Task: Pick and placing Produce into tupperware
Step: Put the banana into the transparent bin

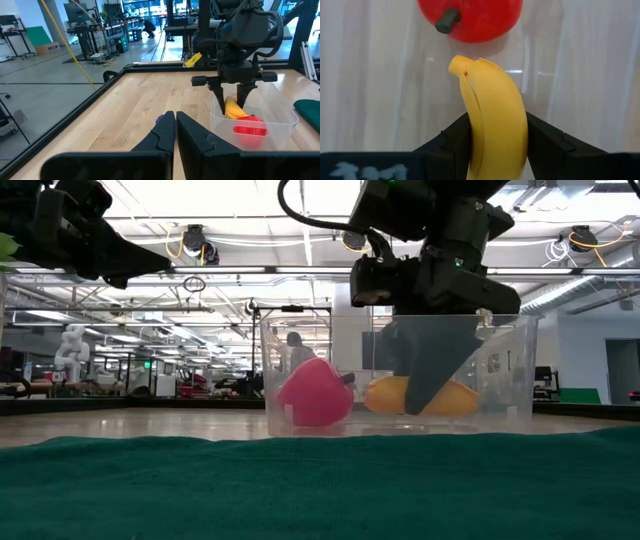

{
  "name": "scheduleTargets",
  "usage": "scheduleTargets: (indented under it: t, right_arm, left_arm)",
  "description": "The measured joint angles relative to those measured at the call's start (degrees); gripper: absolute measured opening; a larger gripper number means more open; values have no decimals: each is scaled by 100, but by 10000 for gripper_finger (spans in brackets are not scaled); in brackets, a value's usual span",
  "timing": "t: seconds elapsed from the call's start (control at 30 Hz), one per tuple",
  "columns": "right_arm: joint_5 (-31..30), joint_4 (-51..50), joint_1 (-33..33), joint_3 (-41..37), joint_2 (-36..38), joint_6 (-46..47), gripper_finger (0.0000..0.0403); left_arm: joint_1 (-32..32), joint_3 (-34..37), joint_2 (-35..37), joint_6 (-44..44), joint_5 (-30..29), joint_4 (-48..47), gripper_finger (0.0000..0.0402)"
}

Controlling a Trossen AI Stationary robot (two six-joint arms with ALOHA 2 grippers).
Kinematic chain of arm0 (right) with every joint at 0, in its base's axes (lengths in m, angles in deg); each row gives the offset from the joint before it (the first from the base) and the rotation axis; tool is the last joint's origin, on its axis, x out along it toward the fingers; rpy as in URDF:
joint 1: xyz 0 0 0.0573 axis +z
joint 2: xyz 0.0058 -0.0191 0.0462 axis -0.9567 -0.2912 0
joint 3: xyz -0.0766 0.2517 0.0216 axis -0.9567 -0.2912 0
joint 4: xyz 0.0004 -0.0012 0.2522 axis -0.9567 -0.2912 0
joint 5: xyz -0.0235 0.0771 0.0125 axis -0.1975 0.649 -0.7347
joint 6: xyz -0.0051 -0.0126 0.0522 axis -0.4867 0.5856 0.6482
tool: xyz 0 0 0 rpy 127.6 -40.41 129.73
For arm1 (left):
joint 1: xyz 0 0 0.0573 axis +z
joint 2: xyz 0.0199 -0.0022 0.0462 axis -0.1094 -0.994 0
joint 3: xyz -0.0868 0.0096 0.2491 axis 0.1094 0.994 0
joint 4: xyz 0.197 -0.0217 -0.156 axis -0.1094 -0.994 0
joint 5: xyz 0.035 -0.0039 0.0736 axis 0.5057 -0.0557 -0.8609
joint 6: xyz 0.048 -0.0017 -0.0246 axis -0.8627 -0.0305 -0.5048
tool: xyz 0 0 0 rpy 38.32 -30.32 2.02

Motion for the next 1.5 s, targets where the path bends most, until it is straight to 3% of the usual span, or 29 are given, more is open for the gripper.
scheduleTargets:
  t: [1.5]
  right_arm:
    - [198, 94, -1, 0, 0, 156, 178]
  left_arm:
    - [0, 0, 0, 2, 1, 1, 21]
